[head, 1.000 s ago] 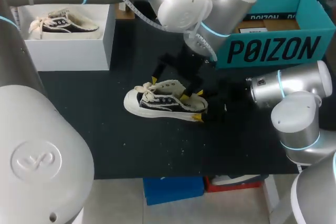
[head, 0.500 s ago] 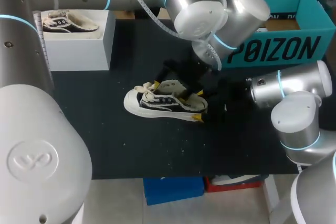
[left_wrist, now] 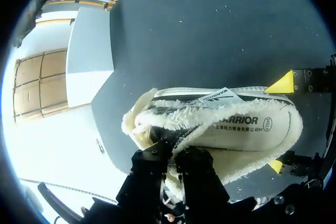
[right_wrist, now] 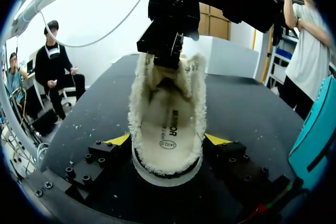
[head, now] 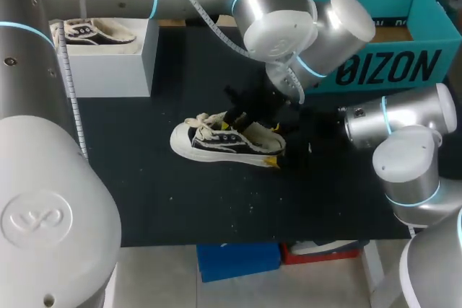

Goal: Take the shoe out of the shoebox, open the shoe tongue, remove and reinsert the insole, then place the shoe into the shoebox

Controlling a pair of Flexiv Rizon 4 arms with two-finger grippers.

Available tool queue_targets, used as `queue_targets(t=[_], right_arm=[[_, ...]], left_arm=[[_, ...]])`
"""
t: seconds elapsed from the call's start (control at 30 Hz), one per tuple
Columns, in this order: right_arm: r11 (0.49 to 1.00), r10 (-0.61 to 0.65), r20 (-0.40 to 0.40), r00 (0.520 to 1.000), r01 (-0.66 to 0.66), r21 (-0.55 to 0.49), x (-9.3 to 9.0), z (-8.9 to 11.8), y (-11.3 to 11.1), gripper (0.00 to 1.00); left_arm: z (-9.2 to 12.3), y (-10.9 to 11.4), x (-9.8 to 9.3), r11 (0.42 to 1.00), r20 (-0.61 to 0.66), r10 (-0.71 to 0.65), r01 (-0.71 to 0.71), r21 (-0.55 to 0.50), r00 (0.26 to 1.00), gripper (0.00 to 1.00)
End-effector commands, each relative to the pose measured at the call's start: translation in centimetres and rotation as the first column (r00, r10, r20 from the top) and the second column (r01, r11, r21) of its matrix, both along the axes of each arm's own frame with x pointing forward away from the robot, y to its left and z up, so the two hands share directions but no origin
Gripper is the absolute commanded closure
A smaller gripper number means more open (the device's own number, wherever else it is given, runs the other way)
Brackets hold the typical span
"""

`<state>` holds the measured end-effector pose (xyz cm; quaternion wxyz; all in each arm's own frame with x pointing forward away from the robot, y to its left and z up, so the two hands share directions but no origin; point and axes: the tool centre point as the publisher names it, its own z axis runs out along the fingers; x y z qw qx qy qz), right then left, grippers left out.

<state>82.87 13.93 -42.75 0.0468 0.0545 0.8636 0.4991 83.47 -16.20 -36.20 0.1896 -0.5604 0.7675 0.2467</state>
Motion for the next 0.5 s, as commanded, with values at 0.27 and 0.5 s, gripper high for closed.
queue_targets(t=[0.27,0.5], right_arm=[[1.0,-0.002,-0.001,1.0,0.002,-0.003,0.0,-0.1,0.2,1.0],[1.0,-0.002,-0.001,1.0,0.002,-0.003,0.0,-0.1,0.2,1.0]], left_arm=[[1.7,-0.8,-0.1,0.998,0.018,-0.021,0.022,-0.061,1.0,1.0],[4.0,0.2,0.1,0.993,0.053,-0.001,0.007,-0.119,0.999,1.0]])
